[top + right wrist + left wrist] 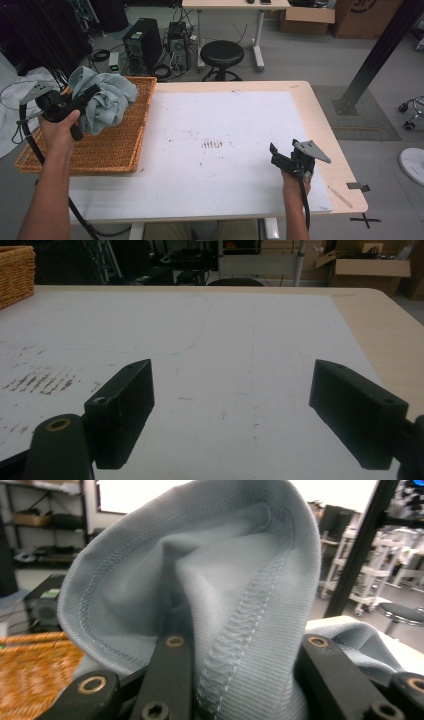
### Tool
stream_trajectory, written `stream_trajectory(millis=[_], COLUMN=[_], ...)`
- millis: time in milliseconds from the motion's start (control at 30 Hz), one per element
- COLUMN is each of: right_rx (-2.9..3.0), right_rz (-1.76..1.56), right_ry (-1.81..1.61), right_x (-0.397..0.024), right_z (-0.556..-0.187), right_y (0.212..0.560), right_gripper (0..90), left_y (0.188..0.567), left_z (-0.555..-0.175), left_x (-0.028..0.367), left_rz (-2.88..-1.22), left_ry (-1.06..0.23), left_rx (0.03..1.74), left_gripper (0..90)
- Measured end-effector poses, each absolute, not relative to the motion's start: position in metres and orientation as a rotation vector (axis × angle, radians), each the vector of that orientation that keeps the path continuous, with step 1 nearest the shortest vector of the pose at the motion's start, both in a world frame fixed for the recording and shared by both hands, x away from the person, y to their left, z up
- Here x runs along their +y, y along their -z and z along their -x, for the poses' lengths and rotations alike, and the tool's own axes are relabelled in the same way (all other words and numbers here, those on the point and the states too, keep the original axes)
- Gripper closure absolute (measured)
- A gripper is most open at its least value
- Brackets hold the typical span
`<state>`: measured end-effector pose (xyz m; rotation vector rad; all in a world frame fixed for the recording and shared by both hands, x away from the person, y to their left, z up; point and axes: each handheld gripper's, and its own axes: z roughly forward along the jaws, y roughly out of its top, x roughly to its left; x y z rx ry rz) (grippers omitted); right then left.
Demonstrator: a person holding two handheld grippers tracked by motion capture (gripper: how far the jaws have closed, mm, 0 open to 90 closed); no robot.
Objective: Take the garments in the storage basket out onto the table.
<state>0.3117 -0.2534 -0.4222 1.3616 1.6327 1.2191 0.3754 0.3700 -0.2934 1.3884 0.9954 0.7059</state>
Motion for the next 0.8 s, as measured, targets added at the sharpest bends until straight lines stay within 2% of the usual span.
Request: stream_trajectory(millis=[400, 800], right_rx=[1.632, 1.624], right_rz=[-1.360, -1.356], right_ry=[-1.220, -1.223], right_x=[-0.254, -0.257], right_z=[-0.311, -0.310], right_y=[0.422, 0.419], right_gripper=[17.7, 17.7], left_y=[0.273, 0.259], left_z=[-0.366, -0.364], left_x=[0.344, 0.300], left_rz=[-1.391, -1.432], left_ry=[-0.665, -0.606], left_rx=[0.845, 0.700], left_gripper=[71.2, 71.2])
